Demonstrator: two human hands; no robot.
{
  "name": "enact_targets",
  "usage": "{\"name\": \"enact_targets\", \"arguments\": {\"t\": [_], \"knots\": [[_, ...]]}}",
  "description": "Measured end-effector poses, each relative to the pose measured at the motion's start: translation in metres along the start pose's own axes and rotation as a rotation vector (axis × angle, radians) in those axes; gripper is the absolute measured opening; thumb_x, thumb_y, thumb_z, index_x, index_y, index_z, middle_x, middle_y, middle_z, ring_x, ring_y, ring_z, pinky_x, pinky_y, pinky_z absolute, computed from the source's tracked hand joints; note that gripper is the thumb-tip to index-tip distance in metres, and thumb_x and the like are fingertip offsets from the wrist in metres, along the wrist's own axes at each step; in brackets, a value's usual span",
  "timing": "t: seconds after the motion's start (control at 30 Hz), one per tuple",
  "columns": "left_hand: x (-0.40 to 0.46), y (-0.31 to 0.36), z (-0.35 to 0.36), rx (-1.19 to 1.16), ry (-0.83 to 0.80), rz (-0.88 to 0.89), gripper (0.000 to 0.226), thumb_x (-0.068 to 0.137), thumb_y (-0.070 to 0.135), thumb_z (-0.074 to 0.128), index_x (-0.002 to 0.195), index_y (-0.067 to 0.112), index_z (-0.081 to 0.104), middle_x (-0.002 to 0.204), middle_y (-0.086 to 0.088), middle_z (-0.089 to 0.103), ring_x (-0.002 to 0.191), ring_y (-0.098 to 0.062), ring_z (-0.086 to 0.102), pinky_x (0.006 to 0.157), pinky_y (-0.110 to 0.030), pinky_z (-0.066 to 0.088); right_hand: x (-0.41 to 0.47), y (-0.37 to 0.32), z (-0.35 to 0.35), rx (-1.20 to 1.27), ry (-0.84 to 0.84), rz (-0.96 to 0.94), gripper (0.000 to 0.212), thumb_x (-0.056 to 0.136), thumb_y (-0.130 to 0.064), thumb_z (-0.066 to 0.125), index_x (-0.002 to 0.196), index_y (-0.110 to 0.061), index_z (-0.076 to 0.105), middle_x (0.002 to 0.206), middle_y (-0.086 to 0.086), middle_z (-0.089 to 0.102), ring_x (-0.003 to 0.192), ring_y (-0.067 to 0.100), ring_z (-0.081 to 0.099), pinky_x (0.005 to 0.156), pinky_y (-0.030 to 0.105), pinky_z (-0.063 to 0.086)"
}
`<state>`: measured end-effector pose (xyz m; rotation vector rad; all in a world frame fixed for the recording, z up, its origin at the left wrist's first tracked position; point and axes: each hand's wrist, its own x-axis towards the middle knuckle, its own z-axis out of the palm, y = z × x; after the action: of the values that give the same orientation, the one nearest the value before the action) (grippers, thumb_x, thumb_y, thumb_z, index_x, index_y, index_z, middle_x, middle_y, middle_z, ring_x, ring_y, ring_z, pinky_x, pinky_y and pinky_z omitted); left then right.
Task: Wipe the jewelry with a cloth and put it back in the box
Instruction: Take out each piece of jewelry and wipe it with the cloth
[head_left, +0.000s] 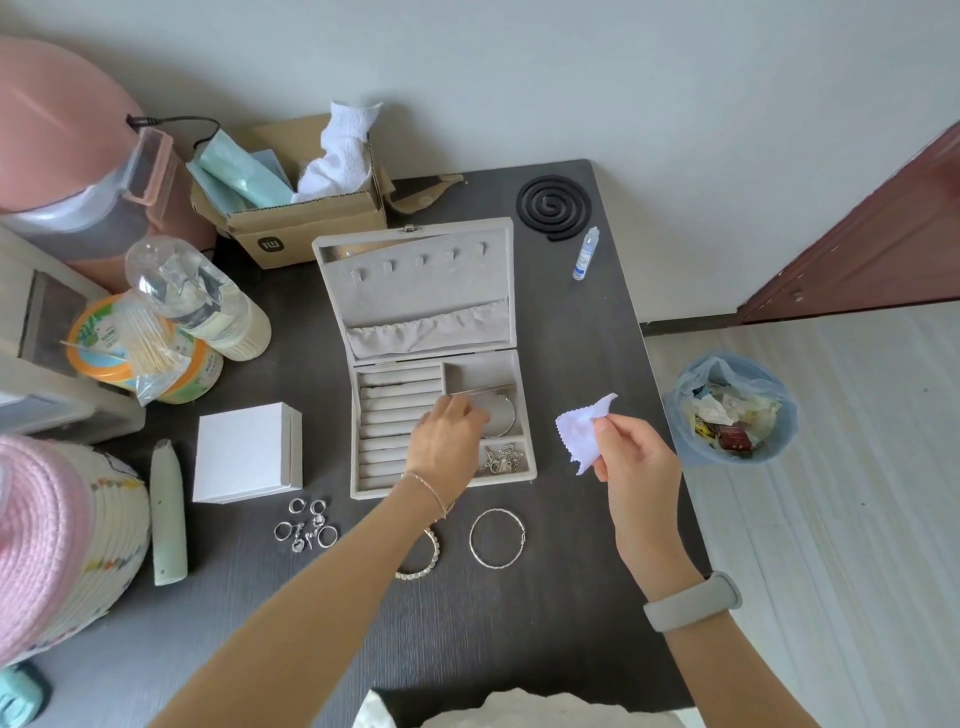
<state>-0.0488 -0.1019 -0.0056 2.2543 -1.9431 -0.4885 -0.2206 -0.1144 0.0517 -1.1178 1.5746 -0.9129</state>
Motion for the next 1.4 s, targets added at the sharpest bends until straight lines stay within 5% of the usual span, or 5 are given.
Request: {"name": "enact_targets", "arguments": {"t": [0.17, 0.3, 0.93, 1.27, 1.4], "knots": [[0.030, -0.011, -0.009, 0.243, -0.174, 0.195, 0.020, 0.086, 0.006, 0.049, 0.101, 0.013, 0.061, 0.112, -0.008, 0.053, 0.109, -0.027, 0.046, 0.085, -0.034, 0.039, 0.004, -0.001, -0.007, 0.011, 0.019, 0.017, 0.012, 0.089, -0.017, 0.054, 0.081, -0.016, 0.064, 0.063, -0.005, 0.058, 0.060, 0.009, 0.051, 0.059, 0.019, 0.039], [0.036, -0.017, -0.013, 0.352, -0.153, 0.372, 0.030, 0.042, 0.013, 0.087, 0.058, 0.022, 0.063, 0.069, 0.000, 0.058, 0.063, -0.018, 0.059, 0.049, -0.022, 0.043, 0.007, 0.001, -0.009, -0.003, 0.027, 0.030, 0.011, 0.089, -0.017, 0.054, 0.083, -0.016, 0.063, 0.064, -0.007, 0.059, 0.054, -0.001, 0.054, 0.052, 0.008, 0.039], [-0.041, 0.027, -0.084, -0.577, 0.132, 0.128, 0.012, 0.085, 0.007, 0.047, 0.086, 0.005, 0.059, 0.067, 0.015, 0.048, 0.064, 0.007, 0.046, 0.060, -0.006, 0.034, -0.001, -0.021, 0.019, -0.466, -0.390, -0.785, 0.025, 0.084, -0.020, 0.043, 0.080, -0.011, 0.066, 0.075, -0.002, 0.068, 0.072, 0.016, 0.047, 0.062, 0.032, 0.041], [-0.045, 0.035, -0.086, -1.011, 0.355, -0.261, 0.025, 0.090, 0.002, 0.049, 0.075, 0.021, 0.057, 0.065, 0.008, 0.057, 0.050, -0.004, 0.049, 0.054, -0.017, 0.043, -0.017, -0.050, 0.015, 0.139, -0.491, -0.151, 0.041, 0.088, -0.018, 0.054, 0.048, -0.015, 0.047, 0.049, -0.009, 0.039, 0.053, 0.005, 0.034, 0.053, 0.011, 0.030], [-0.047, 0.033, -0.088, -0.597, 0.463, 0.019, 0.007, 0.083, 0.015, 0.059, 0.085, 0.014, 0.066, 0.070, 0.003, 0.062, 0.060, -0.009, 0.049, 0.056, -0.011, 0.039, -0.015, -0.051, 0.014, 0.071, -0.520, -0.152, 0.055, 0.089, -0.003, 0.050, 0.040, -0.028, 0.054, 0.044, -0.012, 0.043, 0.049, 0.004, 0.035, 0.052, 0.011, 0.029]]}}
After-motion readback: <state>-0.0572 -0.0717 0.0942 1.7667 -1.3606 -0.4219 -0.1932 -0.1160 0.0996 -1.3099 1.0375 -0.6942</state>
